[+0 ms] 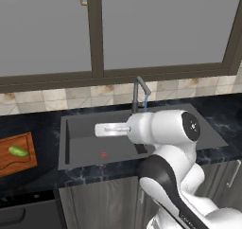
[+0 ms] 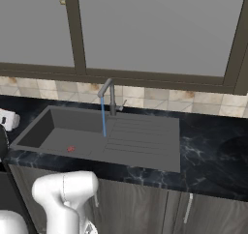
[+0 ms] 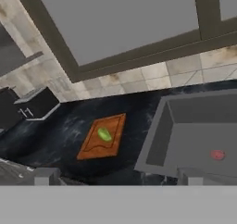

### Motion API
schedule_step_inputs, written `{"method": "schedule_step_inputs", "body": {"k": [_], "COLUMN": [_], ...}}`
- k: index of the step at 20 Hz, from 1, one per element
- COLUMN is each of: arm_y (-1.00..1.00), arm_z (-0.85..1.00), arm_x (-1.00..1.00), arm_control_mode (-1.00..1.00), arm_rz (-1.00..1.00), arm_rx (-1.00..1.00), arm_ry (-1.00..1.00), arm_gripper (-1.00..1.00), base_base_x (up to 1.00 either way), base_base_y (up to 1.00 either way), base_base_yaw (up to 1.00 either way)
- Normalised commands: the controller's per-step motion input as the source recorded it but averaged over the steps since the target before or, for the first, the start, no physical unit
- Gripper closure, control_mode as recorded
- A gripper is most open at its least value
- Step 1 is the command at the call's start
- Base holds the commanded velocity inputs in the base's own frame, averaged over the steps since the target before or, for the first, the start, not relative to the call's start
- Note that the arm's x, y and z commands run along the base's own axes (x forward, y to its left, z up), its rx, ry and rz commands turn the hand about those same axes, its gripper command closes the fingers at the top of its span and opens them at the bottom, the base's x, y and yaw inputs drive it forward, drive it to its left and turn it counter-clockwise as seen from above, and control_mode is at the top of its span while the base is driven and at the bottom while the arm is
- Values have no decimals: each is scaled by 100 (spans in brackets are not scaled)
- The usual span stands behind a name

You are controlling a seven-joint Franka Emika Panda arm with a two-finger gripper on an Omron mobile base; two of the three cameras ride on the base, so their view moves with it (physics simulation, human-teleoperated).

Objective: Pick the mango from the sink and place it on the cutting board to airdry. Then turn off the sink faucet.

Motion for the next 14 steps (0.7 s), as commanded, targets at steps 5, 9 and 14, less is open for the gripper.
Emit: {"method": "schedule_step_inputs", "body": {"k": [5,9,14], "arm_y": [-58,-64,-71], "arm_z": [40,18,-30], "arm_x": [-51,-43,-77], "arm_control_mode": [-100,-100,-100], "arm_rz": [-8,-9,-12], "arm_rx": [2,0,8], "arm_ry": [34,35,-3], "arm_gripper": [-100,-100,-100], "base_base_x": [0,0,0], "base_base_y": [0,0,0], "base_base_yaw": [0,0,0]}}
